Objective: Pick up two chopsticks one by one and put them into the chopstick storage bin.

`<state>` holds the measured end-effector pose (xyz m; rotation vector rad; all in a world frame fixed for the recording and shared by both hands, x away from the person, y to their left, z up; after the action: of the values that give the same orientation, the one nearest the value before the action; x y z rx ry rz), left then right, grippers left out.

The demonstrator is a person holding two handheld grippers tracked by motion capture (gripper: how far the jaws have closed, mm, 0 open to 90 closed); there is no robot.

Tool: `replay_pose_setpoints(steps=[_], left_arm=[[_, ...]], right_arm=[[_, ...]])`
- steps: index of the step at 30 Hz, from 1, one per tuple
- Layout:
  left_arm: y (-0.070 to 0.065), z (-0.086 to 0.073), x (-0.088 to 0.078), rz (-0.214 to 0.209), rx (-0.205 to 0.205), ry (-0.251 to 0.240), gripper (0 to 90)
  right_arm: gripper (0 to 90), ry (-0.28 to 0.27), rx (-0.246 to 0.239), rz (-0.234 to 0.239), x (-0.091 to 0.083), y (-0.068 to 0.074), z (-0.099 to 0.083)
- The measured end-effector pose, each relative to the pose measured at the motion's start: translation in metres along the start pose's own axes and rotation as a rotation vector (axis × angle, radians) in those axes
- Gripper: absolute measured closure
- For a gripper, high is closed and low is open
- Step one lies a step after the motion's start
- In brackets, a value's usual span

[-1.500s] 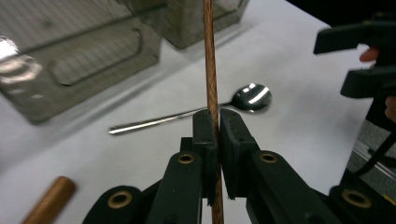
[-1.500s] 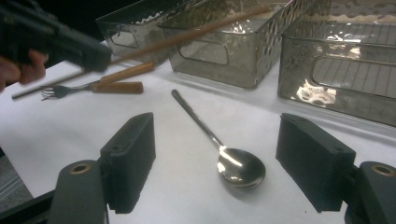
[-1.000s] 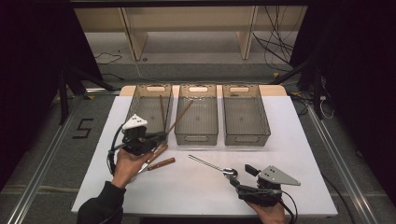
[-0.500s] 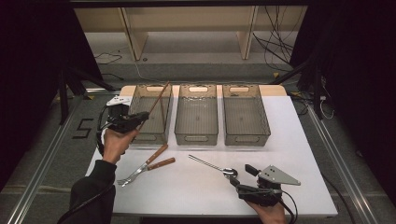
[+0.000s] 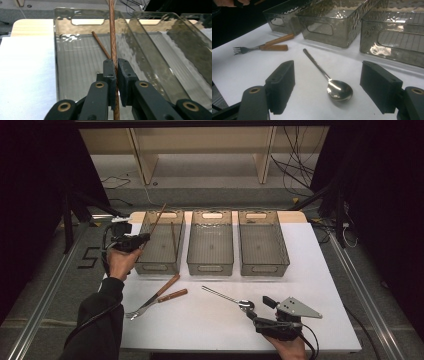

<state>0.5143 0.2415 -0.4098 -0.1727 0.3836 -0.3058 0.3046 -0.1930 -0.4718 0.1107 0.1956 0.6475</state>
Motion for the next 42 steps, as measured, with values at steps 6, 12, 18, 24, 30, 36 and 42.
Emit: replay_pose_setpoints(steps=[6, 12, 18, 24, 30, 36, 42], left_arm=[[0.010, -0.001, 0.011, 0.041, -0.009, 0.037, 85.2], [0.012, -0.002, 0.018, 0.058, -0.002, 0.062, 85.2], [0.015, -0.003, 0.025, 0.075, -0.006, 0.082, 85.2], [0.015, -0.005, 0.031, 0.082, -0.009, 0.096, 85.2], [0.017, -0.005, 0.034, 0.095, -0.014, 0.100, 85.0], [0.018, -0.005, 0.038, 0.107, -0.015, 0.116, 84.1], [0.015, -0.004, 0.037, 0.091, -0.029, 0.101, 57.9]], right_arm=[[28.4, 0.000, 0.001, 0.000, 0.000, 0.000, 0.000], [28.4, 0.000, 0.003, -0.002, 0.000, 0.000, 0.000], [28.4, -0.001, 0.001, -0.001, -0.001, 0.000, 0.000], [28.4, -0.004, 0.003, -0.003, -0.002, -0.001, 0.001], [28.4, -0.003, 0.002, -0.003, -0.002, -0.001, 0.001], [28.4, -0.006, 0.003, -0.003, -0.002, -0.001, 0.001], [28.4, -0.006, 0.002, -0.002, -0.002, -0.001, 0.001]])
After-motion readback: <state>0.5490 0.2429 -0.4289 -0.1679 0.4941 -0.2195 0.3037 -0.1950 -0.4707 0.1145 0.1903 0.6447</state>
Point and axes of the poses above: each handheld gripper's, and its own axes: x roughly forward along the jaws, z roughly out of its top, y roughly to its left, the point moved 3 cm from there along x, roughly forward along the jaws, and after that the axes turned 15 degrees about -y, right-handed, at the moved point
